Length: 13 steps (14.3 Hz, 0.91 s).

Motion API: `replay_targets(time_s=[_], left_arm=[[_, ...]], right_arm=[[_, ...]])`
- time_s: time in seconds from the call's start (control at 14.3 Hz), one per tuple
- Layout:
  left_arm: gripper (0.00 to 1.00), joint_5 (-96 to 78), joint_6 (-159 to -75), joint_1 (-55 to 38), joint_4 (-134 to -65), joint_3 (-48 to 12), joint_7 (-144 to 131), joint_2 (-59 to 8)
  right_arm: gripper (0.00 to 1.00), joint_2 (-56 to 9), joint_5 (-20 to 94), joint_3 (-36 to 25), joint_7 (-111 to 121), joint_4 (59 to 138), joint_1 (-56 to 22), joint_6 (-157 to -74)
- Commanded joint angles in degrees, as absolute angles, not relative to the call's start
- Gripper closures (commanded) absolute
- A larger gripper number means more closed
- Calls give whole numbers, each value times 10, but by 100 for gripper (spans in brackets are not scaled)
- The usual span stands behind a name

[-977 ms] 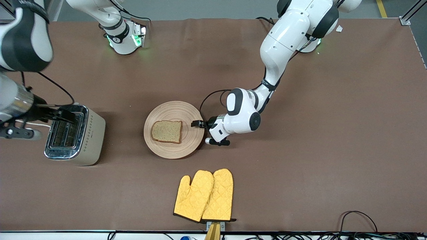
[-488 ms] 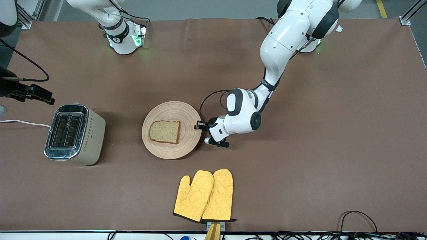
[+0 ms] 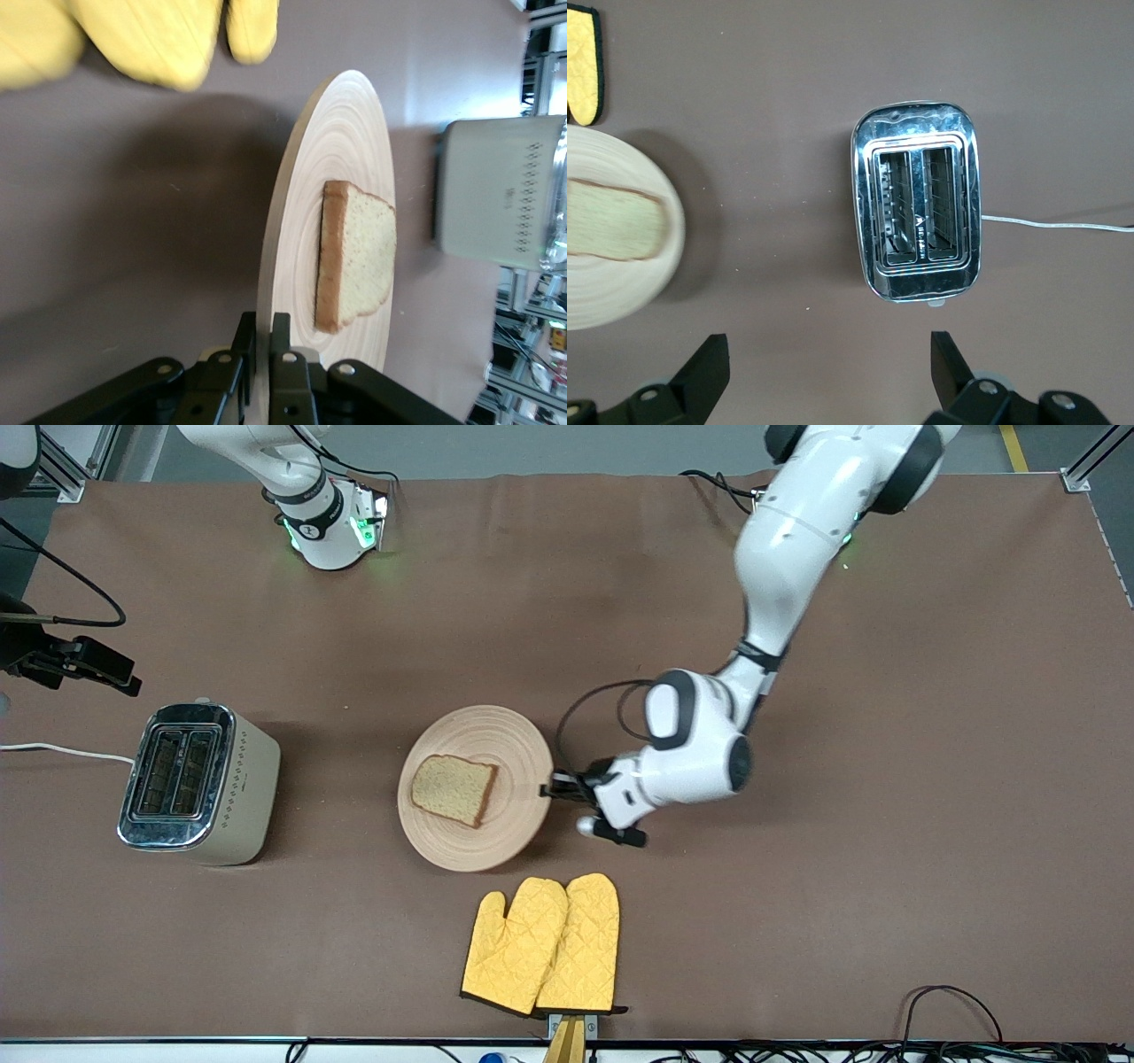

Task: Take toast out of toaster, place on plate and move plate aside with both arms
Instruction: 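Slide the plate with toast away from the toaster using the left gripper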

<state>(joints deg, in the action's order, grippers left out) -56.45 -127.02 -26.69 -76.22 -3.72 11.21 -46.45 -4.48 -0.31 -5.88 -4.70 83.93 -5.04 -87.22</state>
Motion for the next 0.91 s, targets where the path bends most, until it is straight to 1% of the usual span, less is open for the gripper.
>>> replay_targets(time_s=[0.0, 0.21, 0.42, 0.49, 0.63, 0.84], left_arm=[[100, -534, -1148, -168, -781, -47, 138, -408], [100, -533, -1001, -43, -775, -48, 232, -403], [100, -516, -873, 85, -771, -42, 352, -430], [100, -486, -856, 127, -764, -43, 394, -444], [100, -445, -855, 182, -753, -42, 482, -477], [100, -439, -855, 246, -724, -39, 537, -540]], right_arm=[[0, -27, -8, 37, -42, 853, 35, -870], [0, -19, -13, 44, -48, 852, 40, -848], [0, -13, -18, 44, -51, 851, 41, -839], [0, -15, -18, 42, -51, 850, 42, -840], [0, -16, -17, 38, -47, 850, 48, -841], [0, -16, -12, 38, -44, 850, 61, -839]])
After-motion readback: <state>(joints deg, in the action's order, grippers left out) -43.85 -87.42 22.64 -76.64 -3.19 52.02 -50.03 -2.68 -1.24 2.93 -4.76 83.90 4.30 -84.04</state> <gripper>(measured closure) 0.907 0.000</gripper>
